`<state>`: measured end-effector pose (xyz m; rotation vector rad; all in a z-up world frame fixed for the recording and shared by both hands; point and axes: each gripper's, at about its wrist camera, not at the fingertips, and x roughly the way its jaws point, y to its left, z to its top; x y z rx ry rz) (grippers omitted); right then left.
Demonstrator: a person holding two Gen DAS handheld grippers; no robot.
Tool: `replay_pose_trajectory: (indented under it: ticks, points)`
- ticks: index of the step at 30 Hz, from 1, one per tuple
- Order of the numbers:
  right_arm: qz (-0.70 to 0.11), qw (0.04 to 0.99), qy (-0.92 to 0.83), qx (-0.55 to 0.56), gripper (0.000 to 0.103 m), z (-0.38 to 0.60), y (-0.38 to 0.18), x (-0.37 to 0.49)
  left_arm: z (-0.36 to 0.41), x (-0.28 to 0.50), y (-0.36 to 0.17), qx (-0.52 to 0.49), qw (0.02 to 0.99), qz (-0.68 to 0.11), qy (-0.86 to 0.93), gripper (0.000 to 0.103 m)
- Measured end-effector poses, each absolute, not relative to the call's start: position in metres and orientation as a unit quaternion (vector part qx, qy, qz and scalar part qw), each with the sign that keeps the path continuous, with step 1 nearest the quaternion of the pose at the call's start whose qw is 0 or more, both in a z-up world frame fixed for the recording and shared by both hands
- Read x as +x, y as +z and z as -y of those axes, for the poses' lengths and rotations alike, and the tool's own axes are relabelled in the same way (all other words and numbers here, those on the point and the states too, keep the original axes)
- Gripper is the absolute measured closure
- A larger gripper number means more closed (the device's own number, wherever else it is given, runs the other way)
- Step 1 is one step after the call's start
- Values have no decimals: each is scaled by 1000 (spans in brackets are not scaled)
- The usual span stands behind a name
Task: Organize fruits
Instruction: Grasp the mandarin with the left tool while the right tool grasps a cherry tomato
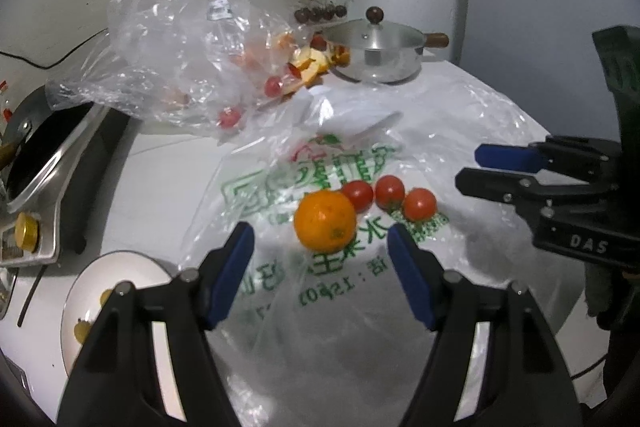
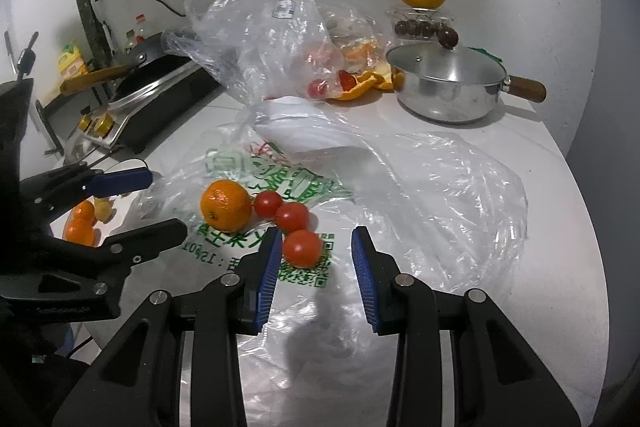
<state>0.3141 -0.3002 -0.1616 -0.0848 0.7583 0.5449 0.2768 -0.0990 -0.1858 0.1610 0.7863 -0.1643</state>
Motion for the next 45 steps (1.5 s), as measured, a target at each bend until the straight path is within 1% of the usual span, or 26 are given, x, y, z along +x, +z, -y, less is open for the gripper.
replay_pose_trajectory:
  ticks: [17,20,27,37,41,45]
  points:
    - [-382,879,282,-38,65,299,-177,330,106,316,-212,90,906,-406,-81,33]
    - [-385,877,286,-44,65,296,-178,333,105,322,-215,88,904,-411,-81,42]
    - [-395,869,293,-50,65,284,-183,336,106,324,-222,87,898,-419,-100,56]
    - [-413,858,296,-74,65,264,-194,341,98,316,-215,73,902,-410,-117,56]
    - [-418,858,286,-85,71,260,-197,343,94,310,-209,68,905,-403,-120,56]
    - [-415,860,279,-97,72,257,-197,340,92,305,-203,67,908,-396,-121,56]
